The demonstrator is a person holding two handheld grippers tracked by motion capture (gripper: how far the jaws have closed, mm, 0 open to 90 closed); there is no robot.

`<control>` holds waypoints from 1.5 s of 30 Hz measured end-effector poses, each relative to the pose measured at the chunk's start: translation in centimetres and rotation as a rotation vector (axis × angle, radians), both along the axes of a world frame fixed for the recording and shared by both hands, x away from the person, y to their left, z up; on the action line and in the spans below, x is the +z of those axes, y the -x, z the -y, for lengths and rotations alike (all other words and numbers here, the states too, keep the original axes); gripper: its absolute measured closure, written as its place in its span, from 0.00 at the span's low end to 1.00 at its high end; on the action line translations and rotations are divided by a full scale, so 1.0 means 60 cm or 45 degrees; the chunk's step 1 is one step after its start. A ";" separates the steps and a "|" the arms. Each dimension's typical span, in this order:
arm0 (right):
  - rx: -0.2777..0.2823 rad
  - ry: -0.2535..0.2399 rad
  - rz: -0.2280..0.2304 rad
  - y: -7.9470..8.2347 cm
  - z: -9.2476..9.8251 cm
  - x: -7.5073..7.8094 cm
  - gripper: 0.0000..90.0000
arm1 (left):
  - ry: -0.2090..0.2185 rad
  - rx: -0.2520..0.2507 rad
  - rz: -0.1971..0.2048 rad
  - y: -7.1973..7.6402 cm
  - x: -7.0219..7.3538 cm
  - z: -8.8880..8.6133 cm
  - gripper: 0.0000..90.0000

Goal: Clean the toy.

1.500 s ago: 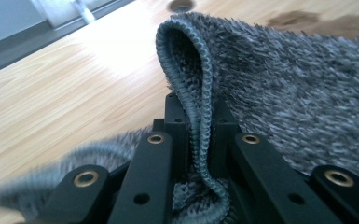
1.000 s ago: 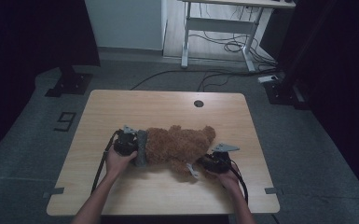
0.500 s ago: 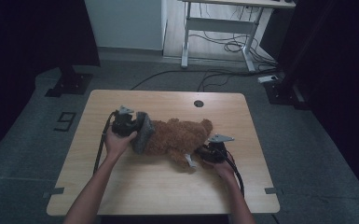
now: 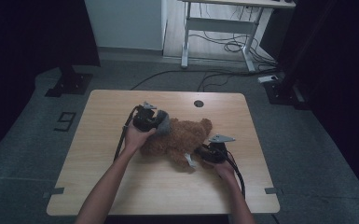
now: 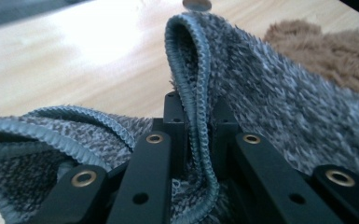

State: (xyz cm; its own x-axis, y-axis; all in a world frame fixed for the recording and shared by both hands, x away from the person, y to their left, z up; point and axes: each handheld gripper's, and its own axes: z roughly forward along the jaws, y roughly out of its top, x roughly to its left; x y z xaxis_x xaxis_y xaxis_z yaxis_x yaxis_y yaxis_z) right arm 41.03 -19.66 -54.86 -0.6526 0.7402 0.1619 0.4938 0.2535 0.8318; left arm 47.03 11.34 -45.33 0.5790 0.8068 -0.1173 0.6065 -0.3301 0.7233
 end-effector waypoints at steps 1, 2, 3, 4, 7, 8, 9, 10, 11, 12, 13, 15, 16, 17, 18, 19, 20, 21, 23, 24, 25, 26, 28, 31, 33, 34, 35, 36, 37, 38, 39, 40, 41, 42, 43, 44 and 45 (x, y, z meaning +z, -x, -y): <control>-0.001 0.005 0.001 0.000 0.000 0.000 0.70 | -0.001 -0.010 -0.008 0.003 -0.002 -0.001 0.90; 0.000 0.010 0.004 0.001 -0.001 0.000 0.70 | -0.012 -0.022 -0.007 0.008 -0.004 0.000 0.90; 0.003 0.016 0.006 0.001 -0.002 0.000 0.70 | -0.023 -0.031 0.000 0.013 -0.006 0.000 0.90; 0.004 0.018 0.006 0.002 -0.002 0.000 0.70 | -0.027 -0.032 0.013 0.019 -0.008 0.001 0.90; -0.007 0.029 0.008 0.005 -0.004 0.001 0.65 | -0.032 -0.036 0.048 0.036 -0.016 0.000 0.91; -0.016 0.032 0.010 0.006 -0.004 0.001 0.63 | -0.023 -0.035 0.056 0.040 -0.018 -0.001 0.91; -0.027 0.033 0.010 0.008 -0.004 0.002 0.61 | -0.009 -0.033 0.061 0.045 -0.020 -0.003 0.91; -0.033 0.028 0.002 0.010 -0.003 0.004 0.59 | -0.003 -0.034 0.072 0.050 -0.021 -0.003 0.91; -0.038 0.021 -0.008 0.013 0.000 0.007 0.57 | -0.008 -0.038 0.085 0.056 -0.022 -0.003 0.91; -0.036 0.010 -0.009 0.016 0.004 0.010 0.55 | -0.018 -0.040 0.103 0.063 -0.023 -0.002 0.91; -0.036 0.003 -0.001 0.021 0.009 0.013 0.51 | -0.029 -0.040 0.124 0.069 -0.024 0.000 0.92; -0.043 -0.022 -0.004 0.029 0.023 0.018 0.44 | -0.040 -0.048 0.159 0.084 -0.028 0.002 0.92; -0.050 -0.038 -0.011 0.032 0.031 0.021 0.41 | -0.040 -0.050 0.175 0.091 -0.030 0.003 0.92; -0.066 -0.062 -0.006 0.036 0.042 0.026 0.41 | -0.038 -0.052 0.188 0.098 -0.031 0.004 0.92; -0.085 -0.095 0.003 0.041 0.053 0.032 0.40 | -0.038 -0.052 0.201 0.103 -0.033 0.004 0.92; -0.097 -0.127 0.019 0.045 0.064 0.039 0.39 | -0.032 -0.050 0.210 0.109 -0.034 0.004 0.92; -0.111 -0.151 0.028 0.048 0.074 0.048 0.39 | -0.028 -0.052 0.217 0.114 -0.036 0.004 0.92; -0.127 -0.178 0.041 0.050 0.081 0.057 0.38 | -0.028 -0.055 0.223 0.118 -0.037 0.004 0.92; -0.126 -0.214 0.064 0.053 0.084 0.076 0.35 | -0.025 -0.060 0.231 0.127 -0.037 0.004 0.92; -0.124 -0.212 0.070 0.051 0.080 0.085 0.33 | -0.030 -0.065 0.235 0.131 -0.037 0.004 0.92; -0.115 -0.200 0.072 0.048 0.074 0.093 0.32 | -0.024 -0.061 0.241 0.135 -0.038 0.005 0.92; -0.103 -0.189 0.075 0.043 0.066 0.101 0.29 | -0.023 -0.066 0.240 0.138 -0.038 0.004 0.92; -0.084 -0.189 0.063 0.029 0.048 0.114 0.25 | -0.012 -0.071 0.243 0.142 -0.039 0.002 0.92; -0.037 -0.156 0.025 0.009 0.016 0.120 0.19 | 0.028 -0.072 0.231 0.146 -0.041 -0.003 0.92; 0.002 -0.128 -0.017 0.000 -0.003 0.114 0.16 | 0.045 -0.079 0.224 0.149 -0.041 -0.006 0.92; 0.014 -0.117 -0.037 -0.003 -0.011 0.109 0.16 | 0.052 -0.082 0.220 0.150 -0.042 -0.007 0.92; 0.023 -0.120 -0.057 -0.005 -0.016 0.103 0.15 | 0.058 -0.085 0.218 0.152 -0.042 -0.009 0.92; 0.026 -0.134 -0.063 -0.005 -0.018 0.098 0.15 | 0.067 -0.084 0.217 0.154 -0.043 -0.010 0.92; 0.029 -0.147 -0.075 -0.005 -0.019 0.093 0.15 | 0.070 -0.090 0.217 0.156 -0.043 -0.011 0.92; 0.034 -0.155 -0.090 -0.004 -0.019 0.088 0.15 | 0.077 -0.092 0.216 0.158 -0.044 -0.012 0.92; 0.044 -0.158 -0.109 -0.002 -0.018 0.084 0.16 | 0.081 -0.095 0.215 0.160 -0.044 -0.012 0.92; 0.055 -0.161 -0.127 0.000 -0.017 0.080 0.19 | 0.084 -0.100 0.217 0.163 -0.045 -0.012 0.92; 0.082 -0.171 -0.144 0.002 -0.016 0.076 0.21 | 0.084 -0.101 0.218 0.166 -0.045 -0.011 0.92; 0.098 -0.172 -0.152 0.005 -0.016 0.073 0.22 | 0.085 -0.106 0.221 0.170 -0.045 -0.011 0.92; 0.102 -0.169 -0.151 0.009 -0.016 0.070 0.23 | 0.089 -0.109 0.220 0.173 -0.046 -0.012 0.92; 0.106 -0.174 -0.144 0.014 -0.017 0.067 0.26 | 0.090 -0.113 0.224 0.177 -0.046 -0.012 0.92; 0.112 -0.177 -0.139 0.019 -0.017 0.064 0.29 | 0.093 -0.118 0.226 0.181 -0.047 -0.013 0.92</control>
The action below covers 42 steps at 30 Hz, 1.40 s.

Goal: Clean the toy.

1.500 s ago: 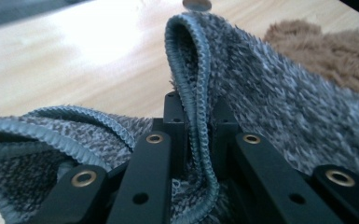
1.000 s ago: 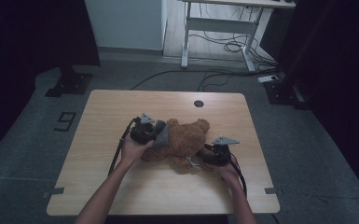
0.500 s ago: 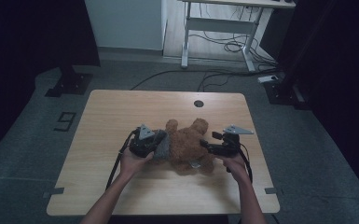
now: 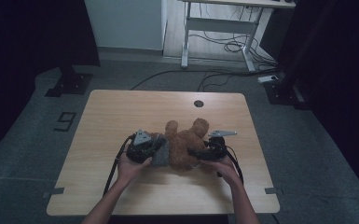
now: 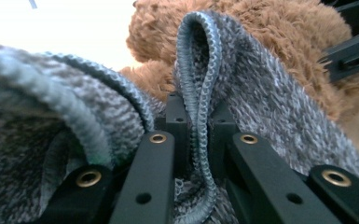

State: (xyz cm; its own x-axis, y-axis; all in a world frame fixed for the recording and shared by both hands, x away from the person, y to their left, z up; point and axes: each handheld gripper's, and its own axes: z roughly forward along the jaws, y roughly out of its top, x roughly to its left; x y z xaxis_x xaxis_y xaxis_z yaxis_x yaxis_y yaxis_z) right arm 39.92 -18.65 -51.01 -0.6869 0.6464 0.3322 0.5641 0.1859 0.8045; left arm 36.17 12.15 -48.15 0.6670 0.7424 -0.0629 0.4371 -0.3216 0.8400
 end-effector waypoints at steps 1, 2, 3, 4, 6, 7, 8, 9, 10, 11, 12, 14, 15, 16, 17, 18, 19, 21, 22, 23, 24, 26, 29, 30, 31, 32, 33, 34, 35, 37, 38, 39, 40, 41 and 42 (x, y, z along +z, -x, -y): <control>-0.004 -0.001 0.001 0.006 -0.001 -0.003 0.32 | 0.008 -0.003 -0.001 0.004 -0.001 -0.001 0.92; -0.003 -0.005 0.007 0.011 -0.001 -0.006 0.35 | 0.014 -0.008 0.000 0.008 -0.002 -0.003 0.92; -0.003 -0.003 0.015 0.017 -0.001 -0.008 0.38 | 0.024 -0.011 -0.001 0.012 -0.004 -0.004 0.92; -0.006 0.001 0.035 0.023 -0.002 -0.010 0.41 | 0.030 -0.014 0.003 0.017 -0.006 -0.004 0.92; -0.032 -0.003 0.073 0.034 -0.003 -0.015 0.47 | 0.031 -0.019 0.014 0.026 -0.008 -0.004 0.92; -0.050 -0.007 0.085 0.039 -0.004 -0.017 0.49 | 0.031 -0.022 0.016 0.029 -0.009 -0.004 0.92; -0.067 -0.009 0.097 0.042 -0.005 -0.018 0.51 | 0.037 -0.021 0.018 0.031 -0.010 -0.003 0.92; -0.080 -0.008 0.106 0.045 -0.006 -0.019 0.53 | 0.035 -0.020 0.025 0.032 -0.011 -0.003 0.92; -0.090 -0.002 0.122 0.047 -0.008 -0.019 0.55 | 0.036 -0.015 0.031 0.032 -0.012 -0.002 0.92; -0.097 0.005 0.135 0.048 -0.009 -0.019 0.57 | 0.037 -0.009 0.037 0.030 -0.012 -0.001 0.92; -0.103 0.011 0.142 0.047 -0.010 -0.018 0.58 | 0.036 -0.002 0.046 0.028 -0.013 0.002 0.92; -0.122 0.023 0.164 0.042 -0.011 -0.016 0.61 | 0.025 0.009 0.069 0.019 -0.013 0.008 0.92; -0.133 0.035 0.184 0.038 -0.012 -0.015 0.62 | 0.016 0.015 0.083 0.013 -0.012 0.011 0.92; -0.147 0.045 0.201 0.035 -0.013 -0.014 0.64 | 0.008 0.023 0.095 0.006 -0.012 0.014 0.92; -0.166 0.052 0.216 0.030 -0.014 -0.013 0.65 | -0.004 0.031 0.109 -0.001 -0.011 0.018 0.92; -0.183 0.058 0.227 0.024 -0.015 -0.012 0.66 | -0.013 0.040 0.122 -0.009 -0.010 0.022 0.92; -0.199 0.069 0.244 0.017 -0.016 -0.011 0.67 | -0.017 0.049 0.130 -0.019 -0.009 0.025 0.92; -0.232 0.072 0.260 -0.001 -0.017 -0.009 0.69 | -0.008 0.068 0.131 -0.039 -0.005 0.030 0.92; -0.254 0.070 0.265 -0.010 -0.016 -0.009 0.70 | -0.004 0.077 0.130 -0.050 -0.004 0.034 0.92; -0.274 0.077 0.277 -0.019 -0.015 -0.008 0.70 | -0.004 0.084 0.129 -0.059 -0.004 0.037 0.92; -0.291 0.079 0.285 -0.029 -0.014 -0.008 0.71 | -0.005 0.092 0.129 -0.068 -0.003 0.041 0.92; -0.328 0.077 0.298 -0.046 -0.011 -0.007 0.71 | -0.022 0.102 0.138 -0.082 -0.001 0.050 0.92; -0.365 0.079 0.309 -0.065 -0.009 -0.007 0.72 | -0.026 0.118 0.135 -0.095 0.001 0.057 0.91; -0.366 0.076 0.311 -0.067 -0.008 -0.008 0.72 | -0.023 0.116 0.129 -0.097 0.002 0.057 0.91; -0.361 0.075 0.311 -0.067 -0.008 -0.009 0.72 | -0.019 0.112 0.121 -0.096 0.004 0.055 0.91; -0.351 0.077 0.315 -0.065 -0.007 -0.009 0.72 | -0.017 0.103 0.115 -0.093 0.006 0.054 0.91; -0.337 0.077 0.320 -0.060 -0.006 -0.009 0.72 | -0.014 0.097 0.113 -0.090 0.010 0.051 0.91; -0.324 0.080 0.334 -0.056 -0.005 -0.009 0.72 | -0.005 0.094 0.111 -0.087 0.015 0.050 0.91; -0.315 0.081 0.344 -0.051 -0.004 -0.011 0.72 | 0.003 0.087 0.106 -0.084 0.020 0.050 0.91; -0.304 0.079 0.361 -0.040 -0.002 -0.014 0.72 | -0.009 0.071 0.103 -0.082 0.030 0.054 0.91; -0.297 0.078 0.367 -0.035 -0.001 -0.016 0.72 | -0.003 0.060 0.100 -0.081 0.036 0.059 0.91; -0.290 0.076 0.374 -0.030 0.000 -0.017 0.72 | 0.004 0.049 0.093 -0.080 0.042 0.064 0.91; -0.281 0.076 0.379 -0.024 0.001 -0.017 0.72 | 0.004 0.040 0.099 -0.080 0.047 0.072 0.90; -0.269 0.079 0.386 -0.019 0.001 -0.017 0.72 | 0.000 0.030 0.103 -0.080 0.052 0.081 0.90; -0.256 0.085 0.394 -0.013 0.000 -0.017 0.72 | -0.001 0.019 0.105 -0.081 0.057 0.092 0.90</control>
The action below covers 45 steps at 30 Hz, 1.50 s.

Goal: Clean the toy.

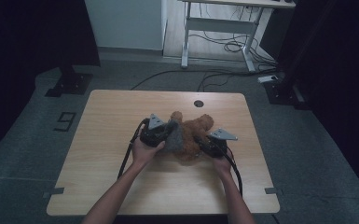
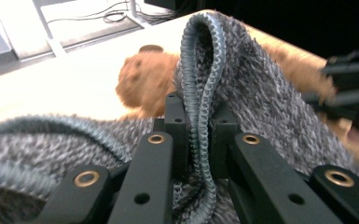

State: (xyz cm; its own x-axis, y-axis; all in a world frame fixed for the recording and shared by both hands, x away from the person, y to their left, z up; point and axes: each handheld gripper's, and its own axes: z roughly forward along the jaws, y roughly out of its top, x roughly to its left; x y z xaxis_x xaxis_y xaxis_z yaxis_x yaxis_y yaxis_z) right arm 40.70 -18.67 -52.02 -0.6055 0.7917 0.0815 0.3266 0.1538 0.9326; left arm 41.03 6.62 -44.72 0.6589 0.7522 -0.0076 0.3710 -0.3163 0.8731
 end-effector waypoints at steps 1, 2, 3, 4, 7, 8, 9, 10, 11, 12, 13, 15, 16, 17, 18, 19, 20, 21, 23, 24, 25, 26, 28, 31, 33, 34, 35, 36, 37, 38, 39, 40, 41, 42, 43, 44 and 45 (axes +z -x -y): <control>0.013 0.002 0.008 0.006 0.000 0.000 0.72 | 0.002 -0.009 0.005 -0.001 0.004 0.012 0.90; 0.025 0.005 0.014 0.011 0.000 -0.001 0.72 | -0.005 -0.016 0.011 -0.003 0.008 0.025 0.90; 0.036 0.006 0.022 0.016 0.000 -0.002 0.72 | -0.011 -0.018 0.016 -0.006 0.012 0.040 0.90; 0.047 0.009 0.036 0.022 0.000 -0.004 0.72 | -0.016 -0.024 0.014 -0.010 0.015 0.054 0.90; 0.071 0.019 0.062 0.035 0.000 -0.008 0.72 | -0.033 -0.034 -0.022 -0.021 0.015 0.094 0.90; 0.072 0.027 0.070 0.039 0.000 -0.009 0.72 | -0.053 -0.032 -0.043 -0.024 0.010 0.105 0.90; 0.076 0.031 0.074 0.042 0.001 -0.010 0.72 | -0.079 -0.029 -0.055 -0.027 0.002 0.114 0.90; 0.080 0.036 0.074 0.044 0.002 -0.012 0.72 | -0.113 -0.024 -0.050 -0.028 -0.006 0.121 0.90; 0.080 0.048 0.074 0.046 0.003 -0.013 0.72 | -0.137 -0.018 -0.034 -0.027 -0.014 0.124 0.90; 0.078 0.050 0.065 0.047 0.003 -0.015 0.72 | -0.156 -0.018 -0.028 -0.025 -0.019 0.123 0.90; 0.082 0.055 0.060 0.047 0.004 -0.016 0.72 | -0.153 -0.016 -0.022 -0.023 -0.021 0.119 0.90; 0.081 0.058 0.061 0.048 0.003 -0.015 0.72 | -0.148 -0.008 -0.021 -0.020 -0.019 0.103 0.90; 0.076 0.059 0.060 0.049 0.002 -0.015 0.72 | -0.160 0.014 -0.022 -0.019 -0.019 0.091 0.90; 0.070 0.058 0.057 0.050 0.002 -0.015 0.72 | -0.157 0.032 -0.028 -0.018 -0.020 0.078 0.90; 0.068 0.054 0.052 0.051 0.002 -0.014 0.72 | -0.141 0.038 -0.041 -0.017 -0.020 0.063 0.91; 0.070 0.053 0.053 0.052 0.002 -0.014 0.72 | -0.129 0.042 -0.050 -0.014 -0.020 0.049 0.91; 0.073 0.052 0.053 0.053 0.002 -0.014 0.72 | -0.121 0.047 -0.043 -0.008 -0.019 0.038 0.91; 0.071 0.055 0.049 0.055 0.001 -0.013 0.72 | -0.129 0.052 -0.029 -0.001 -0.017 0.027 0.91; 0.060 0.052 0.040 0.057 0.001 -0.013 0.72 | -0.145 0.074 0.004 0.013 -0.016 0.009 0.91; 0.055 0.046 0.032 0.057 0.002 -0.013 0.72 | -0.152 0.090 0.015 0.019 -0.016 -0.003 0.91; 0.052 0.038 0.028 0.058 0.002 -0.013 0.72 | -0.152 0.107 0.018 0.023 -0.018 -0.017 0.91; 0.050 0.031 0.029 0.060 0.003 -0.014 0.72 | -0.140 0.123 0.012 0.025 -0.021 -0.032 0.91; 0.056 0.018 0.035 0.063 0.003 -0.017 0.72 | -0.109 0.154 -0.002 0.027 -0.025 -0.061 0.91; 0.059 0.015 0.031 0.066 0.002 -0.016 0.72 | -0.100 0.200 -0.008 0.030 -0.028 -0.093 0.91; 0.059 0.010 0.031 0.067 0.002 -0.017 0.72 | -0.106 0.223 -0.017 0.031 -0.030 -0.108 0.91; 0.061 0.009 0.031 0.067 0.003 -0.017 0.72 | -0.115 0.234 -0.021 0.031 -0.032 -0.115 0.91; 0.062 0.008 0.030 0.067 0.003 -0.017 0.72 | -0.126 0.244 -0.026 0.031 -0.034 -0.122 0.91; 0.063 0.008 0.030 0.068 0.003 -0.017 0.72 | -0.129 0.256 -0.041 0.030 -0.037 -0.128 0.91; 0.064 0.005 0.030 0.068 0.004 -0.017 0.72 | -0.130 0.261 -0.058 0.028 -0.042 -0.135 0.91; 0.067 0.003 0.032 0.068 0.005 -0.018 0.72 | -0.120 0.263 -0.077 0.026 -0.049 -0.143 0.91; 0.069 0.001 0.033 0.068 0.005 -0.018 0.72 | -0.104 0.261 -0.103 0.023 -0.054 -0.149 0.91; 0.070 0.000 0.034 0.068 0.006 -0.019 0.72 | -0.086 0.254 -0.115 0.021 -0.057 -0.156 0.91; 0.073 -0.001 0.035 0.067 0.006 -0.019 0.72 | -0.065 0.250 -0.111 0.020 -0.057 -0.160 0.91; 0.075 -0.001 0.037 0.067 0.006 -0.019 0.73 | -0.050 0.246 -0.099 0.020 -0.053 -0.162 0.91; 0.077 -0.001 0.039 0.066 0.006 -0.019 0.73 | -0.037 0.244 -0.079 0.022 -0.046 -0.162 0.91; 0.081 -0.002 0.040 0.066 0.007 -0.019 0.73 | -0.028 0.239 -0.055 0.023 -0.036 -0.158 0.91; 0.084 -0.002 0.041 0.065 0.007 -0.019 0.73 | -0.014 0.222 -0.037 0.025 -0.026 -0.151 0.91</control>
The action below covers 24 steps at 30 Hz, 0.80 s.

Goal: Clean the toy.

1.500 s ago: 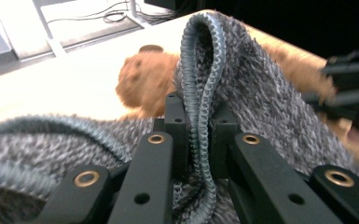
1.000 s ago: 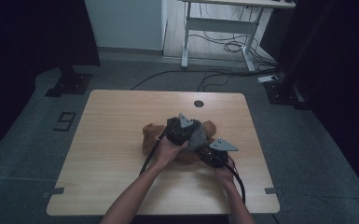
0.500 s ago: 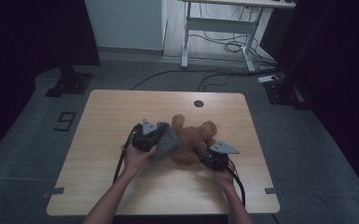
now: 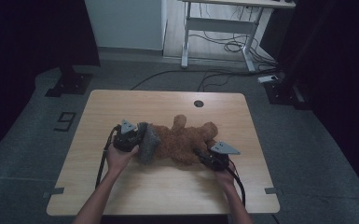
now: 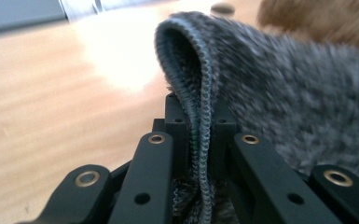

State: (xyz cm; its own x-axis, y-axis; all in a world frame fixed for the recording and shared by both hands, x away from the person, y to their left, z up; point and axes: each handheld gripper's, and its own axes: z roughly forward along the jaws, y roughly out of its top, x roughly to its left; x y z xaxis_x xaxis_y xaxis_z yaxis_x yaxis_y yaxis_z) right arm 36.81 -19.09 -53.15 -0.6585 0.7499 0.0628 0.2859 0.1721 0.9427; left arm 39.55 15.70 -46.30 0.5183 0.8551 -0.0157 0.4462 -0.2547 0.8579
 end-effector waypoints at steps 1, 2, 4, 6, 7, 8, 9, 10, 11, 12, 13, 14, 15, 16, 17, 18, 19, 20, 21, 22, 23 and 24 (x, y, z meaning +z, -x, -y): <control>0.002 0.000 0.002 -0.001 0.000 0.000 0.73 | 0.010 -0.024 0.017 0.001 0.011 0.009 0.91; 0.004 0.001 0.003 -0.001 0.000 0.000 0.73 | 0.015 -0.050 0.030 0.002 0.021 0.021 0.91; 0.006 0.005 0.009 0.000 0.000 0.000 0.73 | 0.026 -0.113 0.040 0.000 0.038 0.054 0.91; 0.004 0.001 0.011 0.000 -0.001 0.000 0.73 | 0.000 -0.173 0.038 -0.005 0.049 0.095 0.90; 0.005 0.001 0.012 0.001 -0.001 0.000 0.73 | 0.005 -0.199 0.038 -0.007 0.052 0.116 0.90; 0.005 0.001 0.015 0.001 0.000 0.000 0.73 | 0.008 -0.232 0.031 -0.009 0.054 0.137 0.90; 0.007 0.002 0.014 0.002 0.000 0.000 0.73 | 0.009 -0.261 0.024 -0.011 0.054 0.158 0.90; 0.009 0.003 0.014 0.002 0.000 0.000 0.73 | -0.001 -0.281 0.024 -0.013 0.053 0.179 0.90; 0.012 0.003 0.013 0.003 0.000 0.000 0.73 | -0.011 -0.296 0.018 -0.016 0.052 0.198 0.90; 0.011 0.002 0.013 0.003 0.000 0.000 0.73 | -0.022 -0.310 0.017 -0.018 0.049 0.215 0.90; 0.010 0.000 0.016 0.003 0.000 0.000 0.73 | -0.041 -0.312 0.014 -0.021 0.047 0.229 0.90; 0.010 0.002 0.017 0.004 0.000 0.000 0.73 | -0.069 -0.296 0.008 -0.024 0.044 0.239 0.90; 0.010 0.007 0.016 0.004 0.000 0.000 0.73 | -0.095 -0.276 -0.004 -0.028 0.038 0.248 0.90; 0.008 0.008 0.018 0.004 0.000 0.000 0.73 | -0.126 -0.262 -0.013 -0.031 0.032 0.252 0.90; 0.005 0.010 0.017 0.004 0.000 0.000 0.73 | -0.137 -0.256 -0.016 -0.034 0.026 0.251 0.90; 0.002 0.013 0.013 0.004 -0.001 0.001 0.73 | -0.126 -0.246 -0.024 -0.036 0.024 0.246 0.90; 0.002 0.014 0.011 0.003 -0.001 0.001 0.73 | -0.119 -0.232 -0.029 -0.037 0.024 0.238 0.90; 0.002 0.017 0.009 0.003 -0.001 0.001 0.73 | -0.123 -0.214 -0.030 -0.037 0.025 0.228 0.90; 0.001 0.020 0.009 0.003 -0.001 0.002 0.73 | -0.130 -0.199 -0.028 -0.038 0.026 0.215 0.90; 0.001 0.021 0.011 0.003 -0.001 0.002 0.73 | -0.123 -0.179 -0.026 -0.038 0.027 0.201 0.90; 0.000 0.020 0.009 0.003 -0.001 0.002 0.73 | -0.107 -0.162 -0.028 -0.038 0.028 0.185 0.90; -0.001 0.018 0.007 0.003 -0.001 0.002 0.73 | -0.097 -0.147 -0.028 -0.036 0.029 0.168 0.90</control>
State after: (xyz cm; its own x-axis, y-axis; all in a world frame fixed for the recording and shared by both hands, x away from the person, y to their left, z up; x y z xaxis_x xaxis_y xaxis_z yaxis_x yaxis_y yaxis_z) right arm 36.63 -19.03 -53.04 -0.6583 0.7511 0.0489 0.2811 0.1850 0.9417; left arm 41.73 5.59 -44.54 0.6137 0.7888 0.0346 0.4285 -0.3695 0.8245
